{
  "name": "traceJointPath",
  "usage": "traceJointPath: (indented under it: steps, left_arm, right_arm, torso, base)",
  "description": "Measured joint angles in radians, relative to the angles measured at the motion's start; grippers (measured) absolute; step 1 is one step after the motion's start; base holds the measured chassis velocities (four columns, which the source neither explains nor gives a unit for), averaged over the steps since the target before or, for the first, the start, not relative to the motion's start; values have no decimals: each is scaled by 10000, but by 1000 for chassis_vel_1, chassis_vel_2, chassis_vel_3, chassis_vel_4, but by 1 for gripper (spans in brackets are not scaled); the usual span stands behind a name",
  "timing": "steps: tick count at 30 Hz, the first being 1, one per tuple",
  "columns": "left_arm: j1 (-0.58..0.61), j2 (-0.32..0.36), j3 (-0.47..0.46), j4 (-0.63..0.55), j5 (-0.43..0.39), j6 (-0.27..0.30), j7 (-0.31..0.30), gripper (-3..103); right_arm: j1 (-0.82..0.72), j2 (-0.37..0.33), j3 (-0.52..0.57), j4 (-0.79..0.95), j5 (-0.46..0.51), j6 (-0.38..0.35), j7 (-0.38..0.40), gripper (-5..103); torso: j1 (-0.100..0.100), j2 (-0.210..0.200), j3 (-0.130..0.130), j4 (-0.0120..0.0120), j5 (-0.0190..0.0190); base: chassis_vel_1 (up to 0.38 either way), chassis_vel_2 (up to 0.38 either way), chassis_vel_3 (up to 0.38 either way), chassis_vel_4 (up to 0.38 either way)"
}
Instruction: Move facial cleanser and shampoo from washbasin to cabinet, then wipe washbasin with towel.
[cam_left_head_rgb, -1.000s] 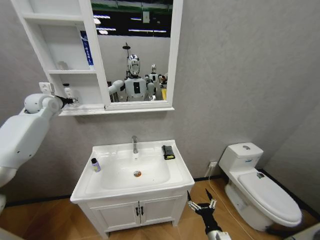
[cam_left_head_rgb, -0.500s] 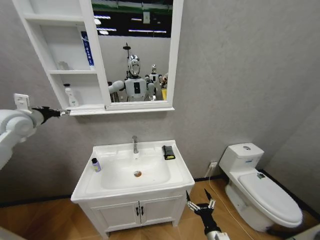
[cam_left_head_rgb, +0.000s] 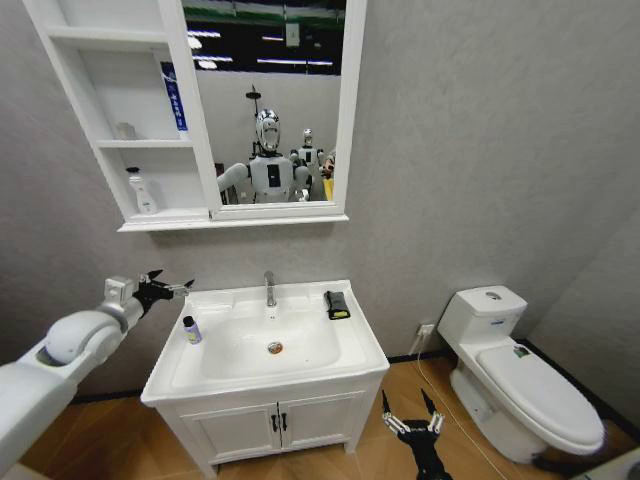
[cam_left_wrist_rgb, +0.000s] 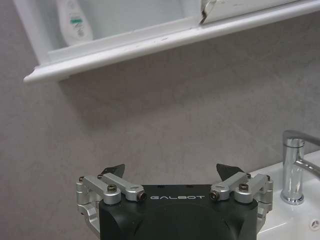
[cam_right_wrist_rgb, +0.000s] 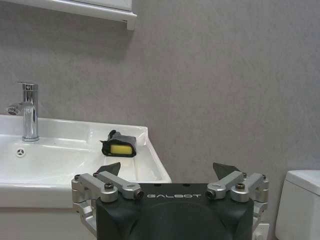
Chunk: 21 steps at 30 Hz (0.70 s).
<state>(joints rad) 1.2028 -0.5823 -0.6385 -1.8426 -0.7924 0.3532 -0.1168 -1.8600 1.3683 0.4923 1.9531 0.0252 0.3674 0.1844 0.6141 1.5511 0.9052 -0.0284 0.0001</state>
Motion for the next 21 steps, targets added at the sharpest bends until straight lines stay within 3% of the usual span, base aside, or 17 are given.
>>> traceJointPath:
  steps: [5, 9, 16, 20, 21]
  left_arm:
    - [1242, -1057, -198, 222, 397, -619, -598, 103]
    - [2004, -1996, 21, 454, 1221, -1050, -618, 97]
    - [2099, -2997, 560, 823, 1997, -1474, -402, 101]
    - [1447, -3491, 1056, 1337, 2248, -1588, -496, 93]
    - [1234, -3625, 1164, 1501, 2283, -1624, -534, 95]
  right_arm:
    - [223, -109, 18, -122, 100, -174, 102, 100]
    - [414, -258, 148, -264, 293, -277, 135, 100]
    - [474, -382, 178, -261, 377, -389, 168, 100]
    - [455, -405, 144, -305, 348, -408, 186, 100]
    - [457, -409, 121, -321, 334, -413, 197, 100]
  torso:
    - [0, 0, 0, 0, -1]
    - [1, 0, 1, 2, 0]
    - [0, 0, 1, 2, 0]
    - [1, 0, 1, -2, 0]
    - [1, 0, 1, -2, 0]
  base:
    - [0, 0, 0, 0]
    - [0, 0, 0, 0]
    - [0, 0, 0, 0]
    - [0, 0, 0, 0]
    - [0, 0, 0, 0]
